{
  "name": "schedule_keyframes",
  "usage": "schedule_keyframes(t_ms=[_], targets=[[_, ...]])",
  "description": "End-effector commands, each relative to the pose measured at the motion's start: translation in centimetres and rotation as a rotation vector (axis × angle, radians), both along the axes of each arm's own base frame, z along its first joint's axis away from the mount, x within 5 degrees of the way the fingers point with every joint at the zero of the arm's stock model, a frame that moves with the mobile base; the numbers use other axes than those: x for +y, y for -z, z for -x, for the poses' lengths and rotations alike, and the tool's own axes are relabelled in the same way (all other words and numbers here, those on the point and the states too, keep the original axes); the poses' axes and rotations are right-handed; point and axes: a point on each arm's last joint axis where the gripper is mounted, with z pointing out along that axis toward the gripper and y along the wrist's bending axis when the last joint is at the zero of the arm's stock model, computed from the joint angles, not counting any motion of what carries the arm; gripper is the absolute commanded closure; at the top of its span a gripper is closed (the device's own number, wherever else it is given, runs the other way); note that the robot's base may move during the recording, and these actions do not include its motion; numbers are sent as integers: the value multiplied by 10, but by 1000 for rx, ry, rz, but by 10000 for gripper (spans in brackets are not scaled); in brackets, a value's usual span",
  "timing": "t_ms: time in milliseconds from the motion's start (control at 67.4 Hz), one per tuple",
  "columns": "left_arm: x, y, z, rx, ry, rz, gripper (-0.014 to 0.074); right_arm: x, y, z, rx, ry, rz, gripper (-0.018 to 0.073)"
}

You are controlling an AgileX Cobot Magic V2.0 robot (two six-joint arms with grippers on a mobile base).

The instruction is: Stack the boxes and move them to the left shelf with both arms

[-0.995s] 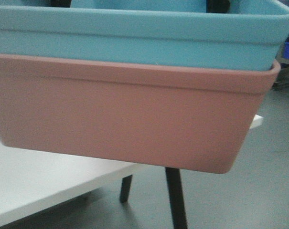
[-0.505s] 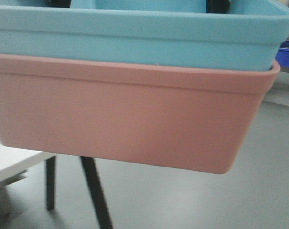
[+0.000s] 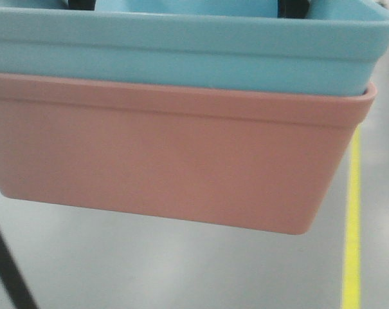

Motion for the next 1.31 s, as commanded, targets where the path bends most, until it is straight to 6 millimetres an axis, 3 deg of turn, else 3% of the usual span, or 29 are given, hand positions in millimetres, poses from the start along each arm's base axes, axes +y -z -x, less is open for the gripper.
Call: schedule_keyframes(t_ms=[0,1291], targets=[[-25,-37,6,-181,206,239,605,25,-43,10,-187,-142,-282,503],[-25,-37,6,-181,206,239,605,25,-43,10,-187,-142,-282,503]])
